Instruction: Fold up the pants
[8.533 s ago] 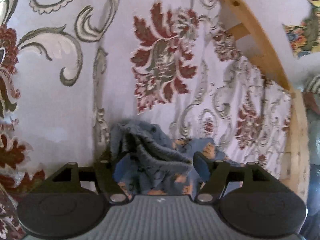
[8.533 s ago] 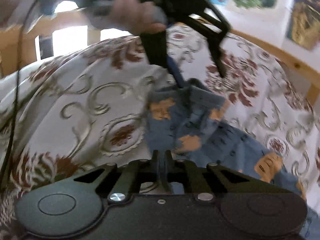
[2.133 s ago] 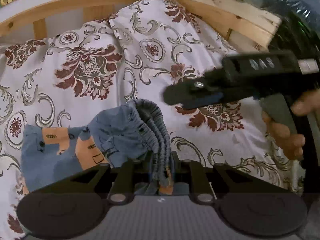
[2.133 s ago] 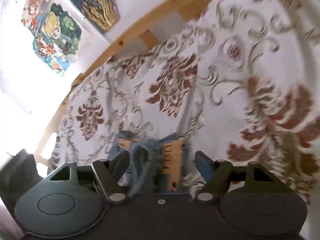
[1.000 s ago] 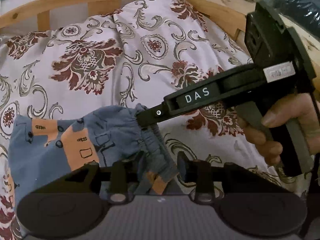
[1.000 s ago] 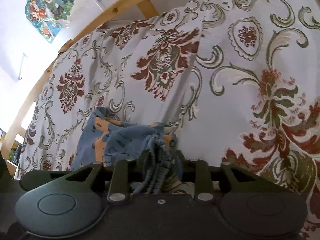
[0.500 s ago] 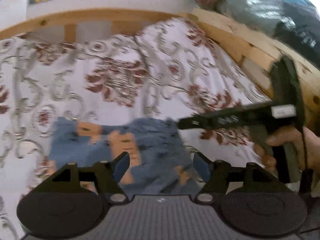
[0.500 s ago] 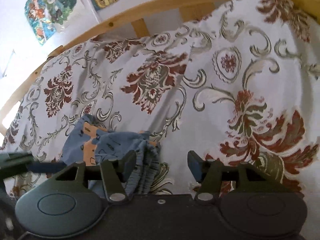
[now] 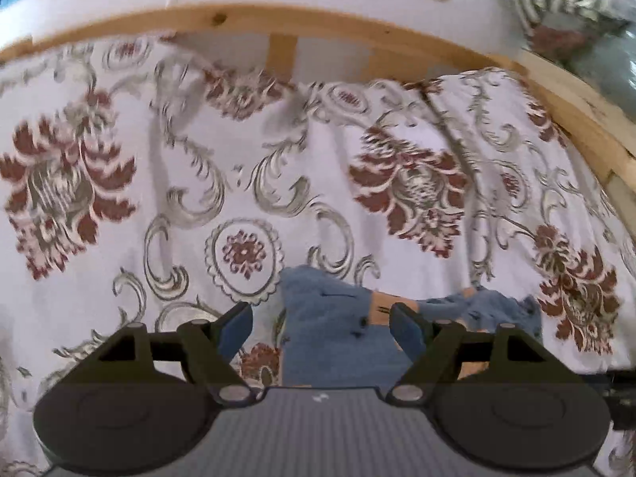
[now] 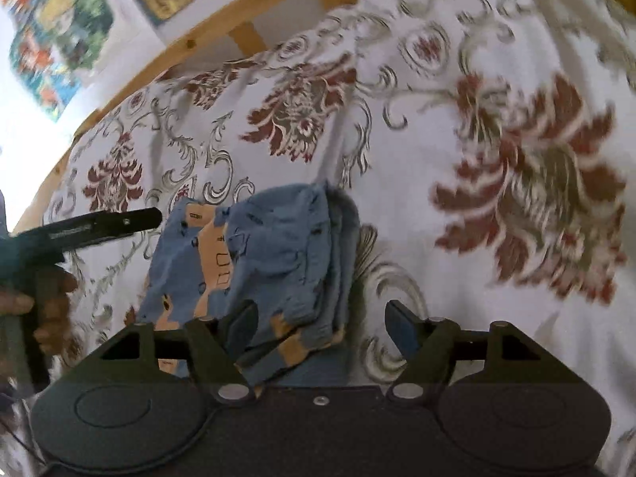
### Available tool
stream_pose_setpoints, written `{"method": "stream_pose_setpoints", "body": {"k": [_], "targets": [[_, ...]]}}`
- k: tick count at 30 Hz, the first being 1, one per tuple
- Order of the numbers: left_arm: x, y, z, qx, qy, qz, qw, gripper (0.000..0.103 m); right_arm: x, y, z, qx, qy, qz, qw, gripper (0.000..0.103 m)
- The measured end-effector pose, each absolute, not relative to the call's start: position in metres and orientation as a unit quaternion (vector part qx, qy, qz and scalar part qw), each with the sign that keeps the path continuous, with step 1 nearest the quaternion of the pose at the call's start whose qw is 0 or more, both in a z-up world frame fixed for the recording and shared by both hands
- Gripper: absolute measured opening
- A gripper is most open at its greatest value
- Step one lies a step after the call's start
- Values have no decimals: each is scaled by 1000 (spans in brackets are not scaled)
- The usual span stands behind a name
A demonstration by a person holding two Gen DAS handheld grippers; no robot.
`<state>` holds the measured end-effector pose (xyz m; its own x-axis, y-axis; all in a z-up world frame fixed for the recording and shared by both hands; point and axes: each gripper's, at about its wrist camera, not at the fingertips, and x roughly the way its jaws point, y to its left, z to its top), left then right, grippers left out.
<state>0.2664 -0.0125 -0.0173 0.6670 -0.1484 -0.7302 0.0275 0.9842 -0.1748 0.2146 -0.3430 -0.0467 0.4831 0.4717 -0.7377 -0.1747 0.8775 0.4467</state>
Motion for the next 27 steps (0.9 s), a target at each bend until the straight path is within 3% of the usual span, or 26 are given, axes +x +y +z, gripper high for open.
{"method": "stream_pose_setpoints", "body": {"k": [4,5,6,7,8,10,15,17,20,22,23,27], "targets": [[283,3,-35,-119,428,-45,895,78,213,-338,-48,193,476,171,841,71],[285,5,-38,-126,431,-45,893,77,213,-336,-49,190,476,164,843,64],[288,6,-41,-128,433,-48,891,73,212,-333,-49,185,477,154,845,46],[290,6,-44,-127,435,-52,890,64,212,-333,-50,183,480,144,846,34],[292,6,-46,-127,441,-58,887,58,211,-333,-51,185,480,140,846,31],[297,6,-50,-137,453,-75,878,32,205,-332,-49,178,472,143,851,27],[302,7,-56,-145,463,-71,872,18,192,-334,-50,165,475,143,853,25],[304,12,-60,-162,466,-70,867,18,192,-338,-59,170,482,140,848,25],[301,17,-60,-181,462,-75,865,23,191,-345,-64,186,492,137,839,35],[296,18,-57,-172,462,-69,867,49,188,-349,-57,184,482,135,846,46],[290,17,-54,-160,462,-65,870,54,186,-347,-51,173,473,138,853,48],[260,17,-50,-135,454,-72,878,57,184,-338,-28,126,427,161,881,49]]}}
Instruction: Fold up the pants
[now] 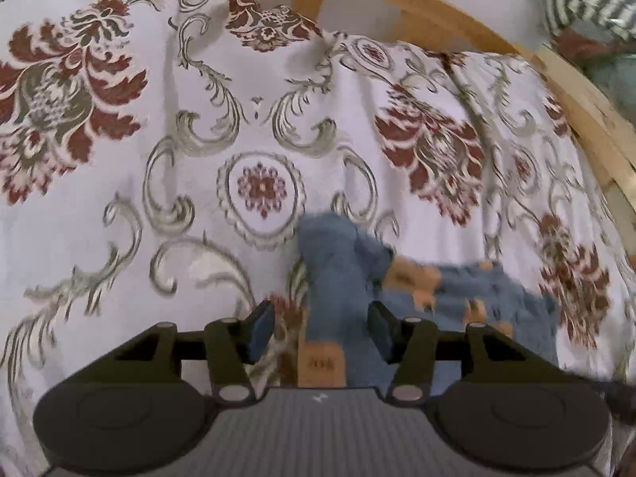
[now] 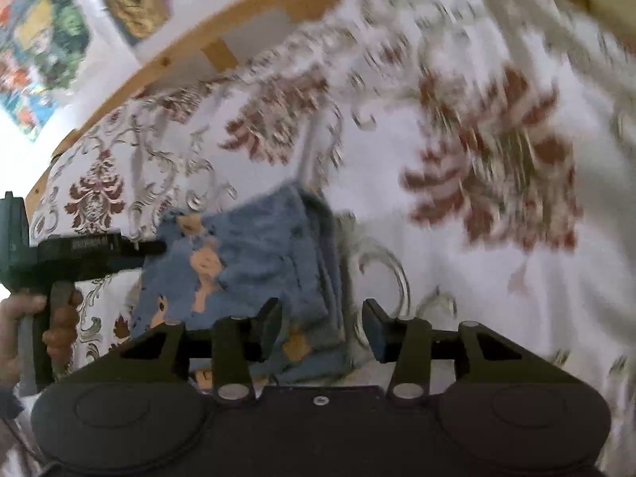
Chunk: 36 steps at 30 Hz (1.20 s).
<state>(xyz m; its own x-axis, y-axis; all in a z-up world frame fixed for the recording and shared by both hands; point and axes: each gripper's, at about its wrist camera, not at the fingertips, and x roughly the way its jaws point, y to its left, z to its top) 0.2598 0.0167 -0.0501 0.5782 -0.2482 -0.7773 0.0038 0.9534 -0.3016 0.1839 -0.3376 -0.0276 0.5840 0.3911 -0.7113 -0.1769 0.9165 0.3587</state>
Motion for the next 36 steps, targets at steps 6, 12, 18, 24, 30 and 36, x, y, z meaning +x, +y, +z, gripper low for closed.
{"method": "stream_pose_setpoints", "body": {"k": [6,12,18,24,30,36], "targets": [[227,14,-56,-142,471,-86,866,69,207,-315,-29,113,422,249,864,45],[207,10,-74,-127,473,-81,868,71,202,-314,-55,60,456,237,856,7],[206,3,-57,-79,453,-70,885,69,211,-306,-17,35,405,275,871,28],[236,-7,-28,-81,399,-119,906,69,261,-288,-24,63,425,295,854,28],[285,-31,-56,-43,440,-125,888,64,280,-293,-51,41,439,253,861,17],[289,-29,-62,-55,442,-118,887,63,281,-297,-53,51,428,248,868,21]]}}
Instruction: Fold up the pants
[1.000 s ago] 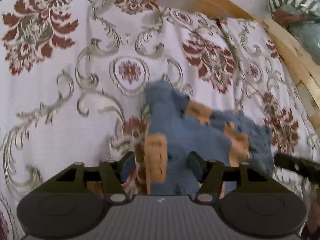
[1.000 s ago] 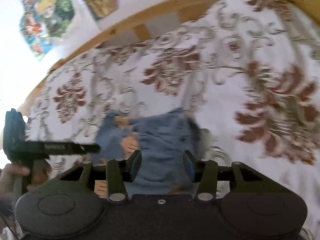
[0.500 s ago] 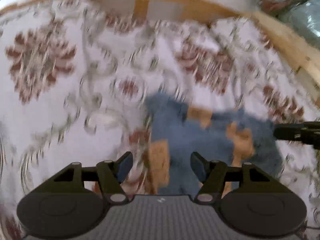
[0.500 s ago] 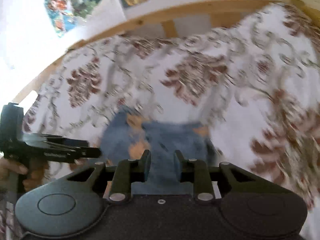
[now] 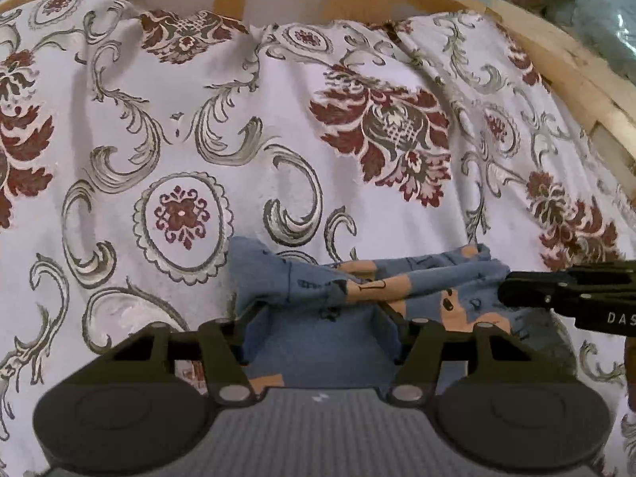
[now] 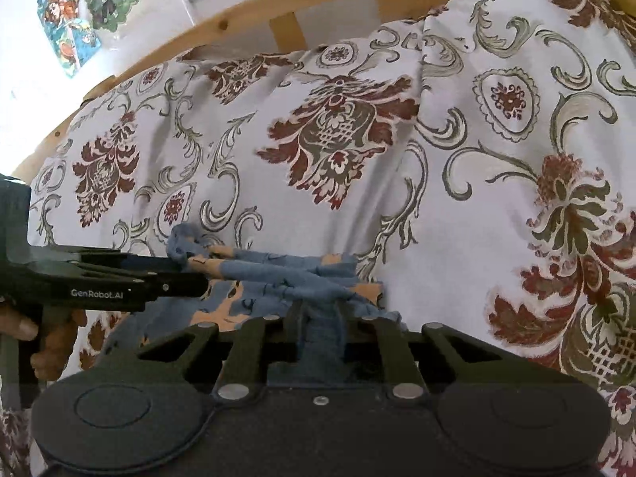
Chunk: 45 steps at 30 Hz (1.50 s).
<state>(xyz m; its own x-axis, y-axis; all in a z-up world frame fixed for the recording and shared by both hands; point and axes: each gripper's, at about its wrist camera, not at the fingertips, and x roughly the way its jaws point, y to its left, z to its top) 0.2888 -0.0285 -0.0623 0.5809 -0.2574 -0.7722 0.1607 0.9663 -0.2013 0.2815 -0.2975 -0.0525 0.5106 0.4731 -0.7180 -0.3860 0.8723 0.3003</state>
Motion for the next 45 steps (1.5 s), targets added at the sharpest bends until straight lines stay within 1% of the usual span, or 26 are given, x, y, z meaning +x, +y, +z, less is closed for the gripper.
{"method": "stream_pose_setpoints", "body": {"k": [1,2,3,4,5,8,9,10,11,12,14,16,18,19,22,24,31,39,45], "targets": [[286,-27,-60,-57,440,-118,889,63,279,-297,-48,49,422,248,871,28],[283,-26,-56,-55,436,-116,891,64,276,-298,-43,46,414,251,874,41],[283,-24,-53,-54,432,-113,893,68,272,-301,-38,46,405,255,877,52],[282,-23,-49,-54,428,-110,895,71,269,-304,-33,48,398,258,879,56],[278,-21,-45,-56,423,-111,898,71,265,-307,-29,51,393,263,880,62],[273,-18,-36,-63,417,-111,900,72,258,-312,-22,43,390,272,879,65],[269,-17,-34,-64,414,-110,901,74,255,-314,-21,41,388,272,880,70],[266,-16,-32,-65,413,-110,902,77,254,-316,-20,43,387,271,880,74],[263,-14,-31,-64,412,-108,902,78,253,-319,-20,47,386,271,880,80],[259,-12,-30,-63,412,-105,903,81,252,-323,-21,53,386,271,880,84],[253,-9,-30,-59,413,-100,903,84,252,-331,-23,65,391,270,877,85],[247,-4,-33,-59,419,-95,901,86,251,-336,-25,72,399,269,873,89],[242,0,-35,-61,422,-88,900,89,247,-339,-28,73,402,269,872,96],[239,2,-36,-62,423,-83,900,93,245,-340,-29,73,402,270,872,97],[231,5,-39,-64,419,-70,903,99,239,-341,-31,78,403,268,871,102],[227,7,-40,-67,415,-58,905,103,236,-341,-32,82,403,266,872,102],[212,14,-40,-99,409,-59,905,103,223,-341,-34,85,408,262,870,102],[196,9,-46,-78,428,-97,895,103,208,-347,-39,97,432,262,858,102],[210,12,-52,-100,440,-122,884,103,226,-349,-50,113,441,301,838,102]]}}
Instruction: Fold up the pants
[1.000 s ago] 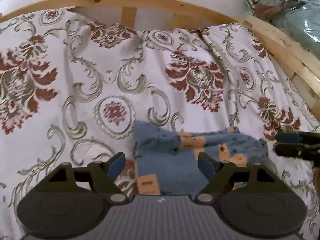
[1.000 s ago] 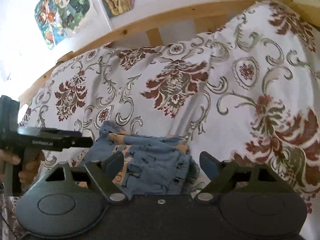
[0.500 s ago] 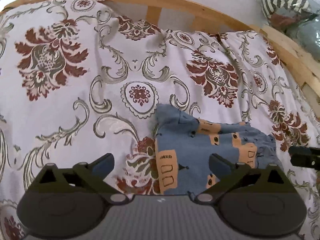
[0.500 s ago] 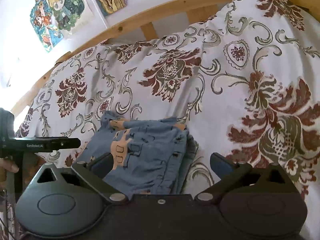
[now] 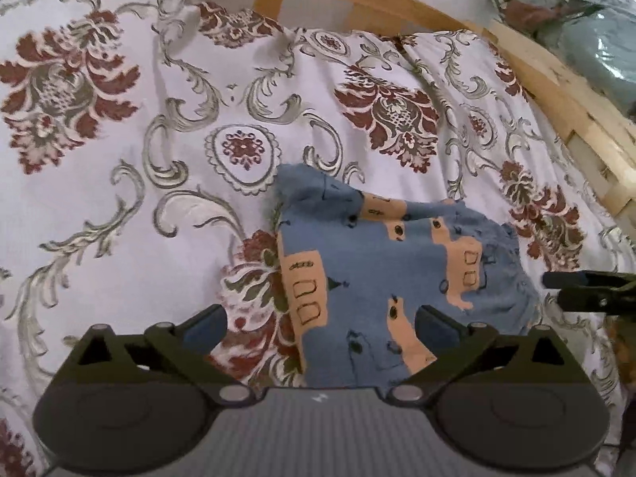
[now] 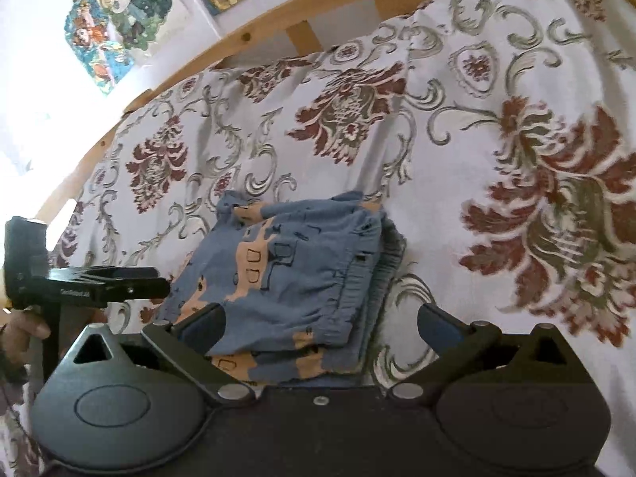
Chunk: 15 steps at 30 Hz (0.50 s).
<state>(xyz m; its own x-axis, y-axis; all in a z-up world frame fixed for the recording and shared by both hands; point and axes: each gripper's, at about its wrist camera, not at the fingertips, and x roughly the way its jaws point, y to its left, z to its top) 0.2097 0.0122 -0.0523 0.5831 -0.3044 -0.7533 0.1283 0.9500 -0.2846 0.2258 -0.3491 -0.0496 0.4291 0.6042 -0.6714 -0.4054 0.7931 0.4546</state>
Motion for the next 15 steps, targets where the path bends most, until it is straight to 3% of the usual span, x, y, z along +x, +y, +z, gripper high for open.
{"method": "stream_pose_setpoints", "body": {"k": [15], "targets": [[248,19,-70,-144,464,-173,857,102,279,-354,-77,180,453,368,792,102]]}}
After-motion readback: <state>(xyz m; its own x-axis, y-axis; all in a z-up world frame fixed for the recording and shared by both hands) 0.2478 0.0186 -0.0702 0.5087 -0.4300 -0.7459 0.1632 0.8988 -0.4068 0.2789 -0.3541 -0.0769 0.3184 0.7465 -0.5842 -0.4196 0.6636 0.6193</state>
